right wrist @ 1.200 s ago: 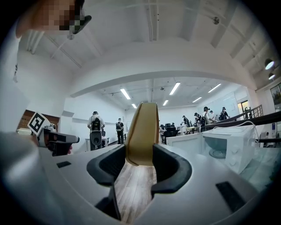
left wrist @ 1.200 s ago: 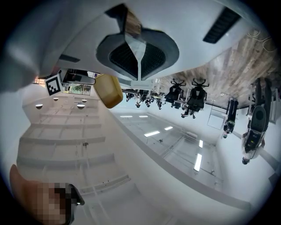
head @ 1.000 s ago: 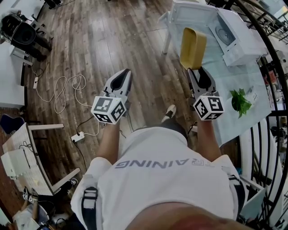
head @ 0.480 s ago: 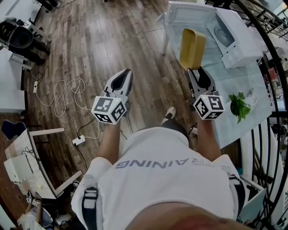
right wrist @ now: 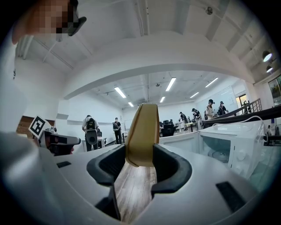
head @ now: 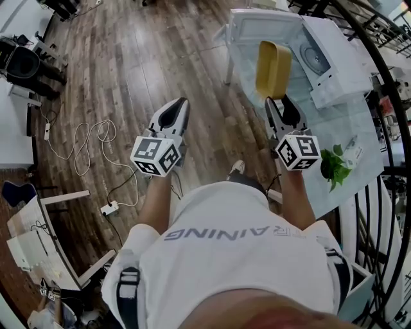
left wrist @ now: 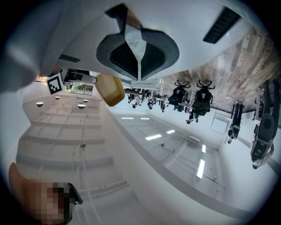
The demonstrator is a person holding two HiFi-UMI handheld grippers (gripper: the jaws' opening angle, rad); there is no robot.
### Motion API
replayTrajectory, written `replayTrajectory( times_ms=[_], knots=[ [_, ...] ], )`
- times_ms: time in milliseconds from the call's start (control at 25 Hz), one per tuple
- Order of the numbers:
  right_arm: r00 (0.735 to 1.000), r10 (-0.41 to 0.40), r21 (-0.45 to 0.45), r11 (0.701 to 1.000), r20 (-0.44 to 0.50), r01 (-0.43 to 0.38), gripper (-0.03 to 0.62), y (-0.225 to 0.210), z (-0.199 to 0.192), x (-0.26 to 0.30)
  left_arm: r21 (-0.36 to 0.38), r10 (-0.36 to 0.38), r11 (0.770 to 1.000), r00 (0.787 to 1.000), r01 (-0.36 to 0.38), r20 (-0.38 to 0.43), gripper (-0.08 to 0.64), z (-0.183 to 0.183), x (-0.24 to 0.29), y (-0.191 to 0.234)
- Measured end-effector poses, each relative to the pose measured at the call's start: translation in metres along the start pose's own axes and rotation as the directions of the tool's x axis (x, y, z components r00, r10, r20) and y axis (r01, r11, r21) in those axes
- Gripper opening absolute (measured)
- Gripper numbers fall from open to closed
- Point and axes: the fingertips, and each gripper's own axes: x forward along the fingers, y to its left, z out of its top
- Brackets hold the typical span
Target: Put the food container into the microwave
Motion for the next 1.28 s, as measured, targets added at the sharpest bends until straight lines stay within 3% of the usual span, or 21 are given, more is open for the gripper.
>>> replayTrajectory(
  times_ms=[320,800,1120,1280],
  knots=[
    [1.000,0.011,-0.006,1.000,0.005,-0.011,0.207,-0.056,0.021,0.026,0.001,-0.004,1.000,1.000,0.004,-0.005,0.049,0.014,0.064,-0.014],
    [1.000,-0.020,0.039,0.999,-0.010,0.020,0.207,-0.159,0.016,0.030,0.030,-0.050,0.998,0.998,0.051,-0.041,0.049,0.005,0.160,-0.066],
    [0.999,-0.045,0.066,0.997,-0.023,0.047,0.207,-0.183,0.003,0.042,0.033,-0.083,0.996,0.995,0.085,-0.059,0.049,-0.001,0.196,-0.068],
    [0.995,-0.101,0.058,0.993,-0.028,0.102,0.207,-0.200,0.002,0.054,0.018,-0.126,0.992,0.990,0.128,-0.063,0.049,-0.001,0.226,-0.059]
  ],
)
